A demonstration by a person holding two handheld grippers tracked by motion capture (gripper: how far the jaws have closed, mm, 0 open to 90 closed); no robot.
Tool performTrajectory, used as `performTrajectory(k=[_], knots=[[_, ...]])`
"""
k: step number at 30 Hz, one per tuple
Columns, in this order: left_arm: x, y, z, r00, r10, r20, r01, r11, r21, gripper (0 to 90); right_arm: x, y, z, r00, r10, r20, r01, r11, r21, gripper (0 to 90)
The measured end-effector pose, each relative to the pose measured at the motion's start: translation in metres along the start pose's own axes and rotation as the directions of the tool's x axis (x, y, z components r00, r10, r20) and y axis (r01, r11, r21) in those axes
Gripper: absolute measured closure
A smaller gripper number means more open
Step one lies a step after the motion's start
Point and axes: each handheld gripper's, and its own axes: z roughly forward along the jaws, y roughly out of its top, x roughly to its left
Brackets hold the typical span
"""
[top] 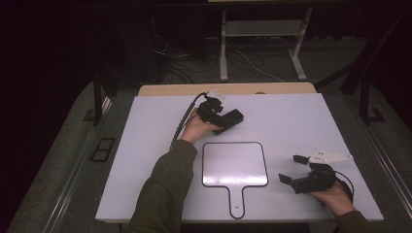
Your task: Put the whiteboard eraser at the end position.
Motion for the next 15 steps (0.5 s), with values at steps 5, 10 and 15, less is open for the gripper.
performTrajectory(k=[5, 10, 15], knots=[[-0.007, -0.004, -0.010, 0.9999, 0.014, 0.003, -0.014, 0.9999, -0.003, 10.6, 0.000, 0.000, 0.000, 1.0000, -0.002, -0.002, 0.002, 1.0000, 0.005, 3.4], [-0.016, -0.009, -0.018, 0.9998, 0.017, -0.004, -0.017, 0.9998, -0.005, 10.7, -0.001, -0.001, 0.000, 0.9999, -0.007, -0.007, 0.007, 1.0000, 0.003, 3.4], [-0.023, -0.016, -0.027, 0.9997, 0.024, -0.009, -0.024, 0.9997, -0.011, 10.8, -0.003, 0.000, 0.001, 1.0000, -0.004, -0.009, 0.004, 1.0000, 0.002, 3.4]])
